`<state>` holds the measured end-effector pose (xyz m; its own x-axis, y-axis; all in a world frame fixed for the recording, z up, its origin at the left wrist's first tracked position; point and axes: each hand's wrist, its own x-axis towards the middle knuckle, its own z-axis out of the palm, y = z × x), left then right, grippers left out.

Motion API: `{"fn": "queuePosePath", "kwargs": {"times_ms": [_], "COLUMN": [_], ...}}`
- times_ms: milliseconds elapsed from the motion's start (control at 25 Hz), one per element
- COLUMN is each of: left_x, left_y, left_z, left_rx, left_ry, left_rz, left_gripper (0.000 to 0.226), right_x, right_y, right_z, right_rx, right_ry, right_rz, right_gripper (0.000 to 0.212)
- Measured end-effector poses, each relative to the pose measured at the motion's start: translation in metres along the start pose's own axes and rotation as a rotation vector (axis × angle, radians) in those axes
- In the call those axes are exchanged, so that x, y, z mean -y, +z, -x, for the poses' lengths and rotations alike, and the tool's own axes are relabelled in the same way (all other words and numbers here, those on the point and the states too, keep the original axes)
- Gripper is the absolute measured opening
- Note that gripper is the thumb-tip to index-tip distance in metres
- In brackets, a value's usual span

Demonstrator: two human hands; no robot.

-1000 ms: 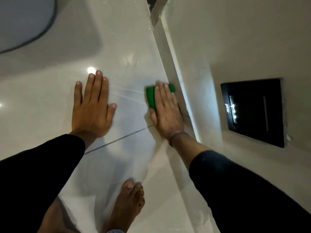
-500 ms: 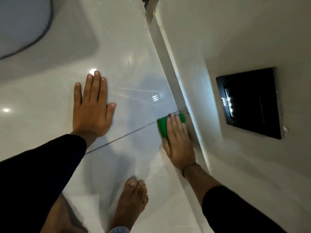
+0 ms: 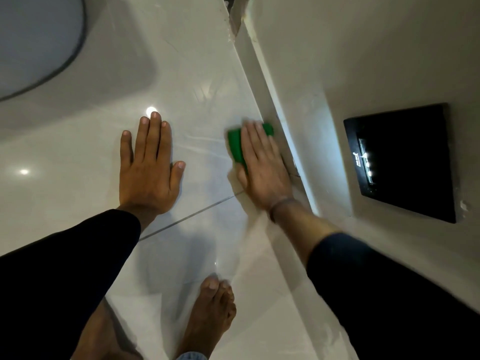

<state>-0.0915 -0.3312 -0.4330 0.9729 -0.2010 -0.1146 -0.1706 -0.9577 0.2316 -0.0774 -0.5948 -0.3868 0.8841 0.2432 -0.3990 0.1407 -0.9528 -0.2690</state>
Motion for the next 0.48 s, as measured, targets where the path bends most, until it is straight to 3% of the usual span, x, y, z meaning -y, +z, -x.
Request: {"fn": "queuePosePath", "kwargs": {"times_ms": [200,480], "left_x": [0.000,0.000], "left_y": [-0.001,-0.002], "left_z": [-0.001,-0.001], "left_rx": [0.023,0.029], "left_ry": [0.001,0.002], "left_rz": [-0.021,-0.005], "left_gripper": [0.080,0.080], "right_x": [0.020,-0.005], "right_y": [-0.021,0.017], "right_z": [-0.086,0.038], "right_rx": [-0.097,-0.047], "right_ry": [0.007,0.068], "right_rz": [0.080,0.018], "right_gripper": [0.078,0.078]}}
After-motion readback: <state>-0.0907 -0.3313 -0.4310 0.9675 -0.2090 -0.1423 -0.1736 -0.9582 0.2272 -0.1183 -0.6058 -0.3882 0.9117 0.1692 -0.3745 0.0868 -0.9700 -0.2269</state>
